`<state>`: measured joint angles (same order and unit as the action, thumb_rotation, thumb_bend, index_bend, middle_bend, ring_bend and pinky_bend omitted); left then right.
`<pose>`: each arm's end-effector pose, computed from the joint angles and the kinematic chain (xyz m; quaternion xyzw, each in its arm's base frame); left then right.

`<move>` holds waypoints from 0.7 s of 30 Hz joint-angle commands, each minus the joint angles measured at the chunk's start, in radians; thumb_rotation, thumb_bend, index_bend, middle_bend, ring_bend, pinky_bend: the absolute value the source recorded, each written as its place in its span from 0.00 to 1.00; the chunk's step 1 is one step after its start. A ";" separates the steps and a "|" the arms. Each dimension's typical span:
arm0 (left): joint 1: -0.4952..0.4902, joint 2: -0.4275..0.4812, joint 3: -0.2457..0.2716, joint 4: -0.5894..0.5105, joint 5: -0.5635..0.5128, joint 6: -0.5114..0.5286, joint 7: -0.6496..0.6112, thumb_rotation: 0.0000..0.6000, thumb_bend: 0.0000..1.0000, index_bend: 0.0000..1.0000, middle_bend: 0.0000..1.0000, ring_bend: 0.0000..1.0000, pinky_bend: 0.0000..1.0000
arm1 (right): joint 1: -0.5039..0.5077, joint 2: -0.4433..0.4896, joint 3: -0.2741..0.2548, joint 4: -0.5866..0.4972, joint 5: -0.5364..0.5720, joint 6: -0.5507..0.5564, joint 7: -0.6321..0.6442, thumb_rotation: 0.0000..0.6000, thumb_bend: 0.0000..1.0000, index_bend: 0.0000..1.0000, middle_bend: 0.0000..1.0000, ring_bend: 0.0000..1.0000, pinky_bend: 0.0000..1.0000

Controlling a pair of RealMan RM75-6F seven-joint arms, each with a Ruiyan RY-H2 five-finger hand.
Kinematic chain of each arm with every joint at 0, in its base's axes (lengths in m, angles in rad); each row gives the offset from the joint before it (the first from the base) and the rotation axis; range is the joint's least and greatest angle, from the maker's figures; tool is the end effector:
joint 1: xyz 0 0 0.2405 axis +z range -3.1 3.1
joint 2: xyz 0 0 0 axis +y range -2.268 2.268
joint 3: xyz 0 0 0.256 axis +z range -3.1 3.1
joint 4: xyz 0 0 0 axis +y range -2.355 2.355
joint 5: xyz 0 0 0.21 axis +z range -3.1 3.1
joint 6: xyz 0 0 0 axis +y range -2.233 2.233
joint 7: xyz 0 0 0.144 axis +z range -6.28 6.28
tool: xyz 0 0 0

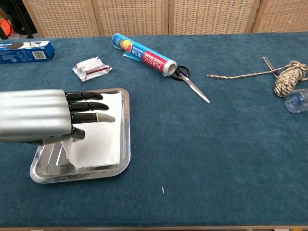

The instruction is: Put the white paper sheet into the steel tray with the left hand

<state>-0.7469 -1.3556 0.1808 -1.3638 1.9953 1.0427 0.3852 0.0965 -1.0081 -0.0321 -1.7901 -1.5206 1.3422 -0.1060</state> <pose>-0.1960 0.2630 0.0011 -0.9287 0.0693 -0.2626 0.2524 -0.2930 -0.1613 0.1473 0.6547 -0.4278 0.3163 0.5370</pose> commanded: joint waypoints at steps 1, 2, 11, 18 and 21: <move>0.001 -0.005 0.000 0.004 -0.001 0.003 -0.002 1.00 0.61 0.73 0.12 0.00 0.00 | 0.000 0.000 0.000 0.000 0.000 0.001 0.000 1.00 0.00 0.23 0.00 0.00 0.00; 0.001 -0.007 0.001 0.006 0.000 0.003 -0.001 1.00 0.61 0.73 0.12 0.00 0.00 | 0.000 0.000 0.000 0.000 -0.001 0.001 0.000 1.00 0.00 0.23 0.00 0.00 0.00; 0.001 -0.020 0.008 0.020 0.005 0.010 -0.006 1.00 0.61 0.73 0.12 0.00 0.00 | -0.001 0.001 0.001 0.000 0.000 0.002 0.001 1.00 0.00 0.23 0.00 0.00 0.00; 0.003 -0.018 0.011 0.024 0.001 0.011 -0.007 1.00 0.61 0.73 0.12 0.00 0.00 | -0.001 -0.001 0.002 0.001 -0.001 0.004 0.002 1.00 0.00 0.23 0.00 0.00 0.00; 0.001 -0.016 0.012 0.022 0.000 0.008 -0.004 1.00 0.60 0.73 0.12 0.00 0.00 | -0.002 -0.002 0.002 0.001 -0.002 0.006 0.003 1.00 0.00 0.23 0.00 0.00 0.00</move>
<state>-0.7455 -1.3719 0.1925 -1.3412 1.9957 1.0506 0.3812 0.0948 -1.0096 -0.0300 -1.7887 -1.5220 1.3483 -0.1036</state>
